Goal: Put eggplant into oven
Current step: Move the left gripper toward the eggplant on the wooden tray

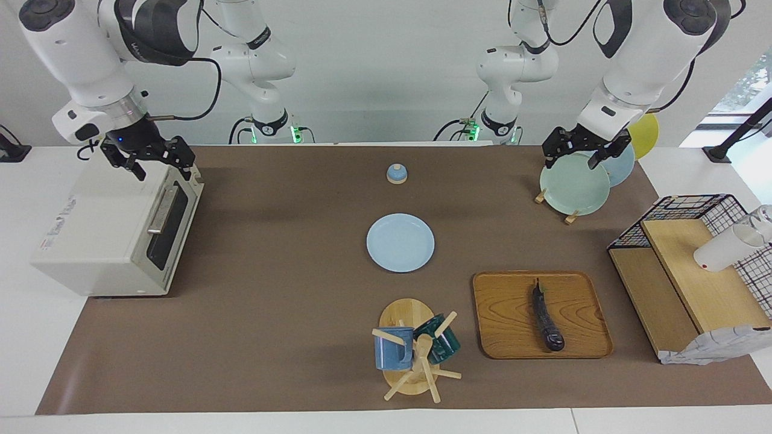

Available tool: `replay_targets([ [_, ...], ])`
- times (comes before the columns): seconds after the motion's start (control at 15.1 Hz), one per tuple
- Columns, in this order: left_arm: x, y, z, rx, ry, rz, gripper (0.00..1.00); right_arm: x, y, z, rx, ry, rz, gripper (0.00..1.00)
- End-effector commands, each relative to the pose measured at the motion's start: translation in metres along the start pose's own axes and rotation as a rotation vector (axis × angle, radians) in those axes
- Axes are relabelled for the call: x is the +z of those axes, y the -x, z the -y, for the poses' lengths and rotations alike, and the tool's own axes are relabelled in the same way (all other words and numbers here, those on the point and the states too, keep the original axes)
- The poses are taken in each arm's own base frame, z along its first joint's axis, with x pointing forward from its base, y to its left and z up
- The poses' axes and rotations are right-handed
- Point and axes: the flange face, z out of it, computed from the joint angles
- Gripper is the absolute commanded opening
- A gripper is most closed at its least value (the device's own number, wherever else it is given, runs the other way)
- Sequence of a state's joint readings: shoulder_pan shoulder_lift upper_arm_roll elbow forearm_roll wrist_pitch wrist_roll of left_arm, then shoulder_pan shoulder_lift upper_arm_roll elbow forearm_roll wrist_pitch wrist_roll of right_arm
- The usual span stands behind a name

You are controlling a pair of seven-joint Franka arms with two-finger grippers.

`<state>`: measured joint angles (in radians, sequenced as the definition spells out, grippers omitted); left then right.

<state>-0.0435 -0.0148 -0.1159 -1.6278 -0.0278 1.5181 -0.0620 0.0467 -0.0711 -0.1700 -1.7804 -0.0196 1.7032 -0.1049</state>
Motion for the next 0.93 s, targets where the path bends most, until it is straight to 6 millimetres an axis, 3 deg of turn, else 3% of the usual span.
replay_targets([
  [0.0,-0.006,0.002,0.003,-0.01,-0.006,-0.016,1.0,0.001,0.002,0.001,0.012,-0.023,0.016,1.0],
  [0.53,-0.002,0.0,0.004,-0.018,-0.003,-0.048,1.0,0.001,0.002,0.001,0.012,-0.023,0.016,1.0],
  [0.8,0.007,-0.017,0.002,-0.014,0.005,-0.118,1.0,0.001,0.002,0.0,0.013,-0.023,0.016,1.0],
  [0.86,0.018,-0.027,0.003,-0.015,0.009,-0.119,1.0,0.001,0.002,0.001,0.012,-0.023,0.016,1.0],
])
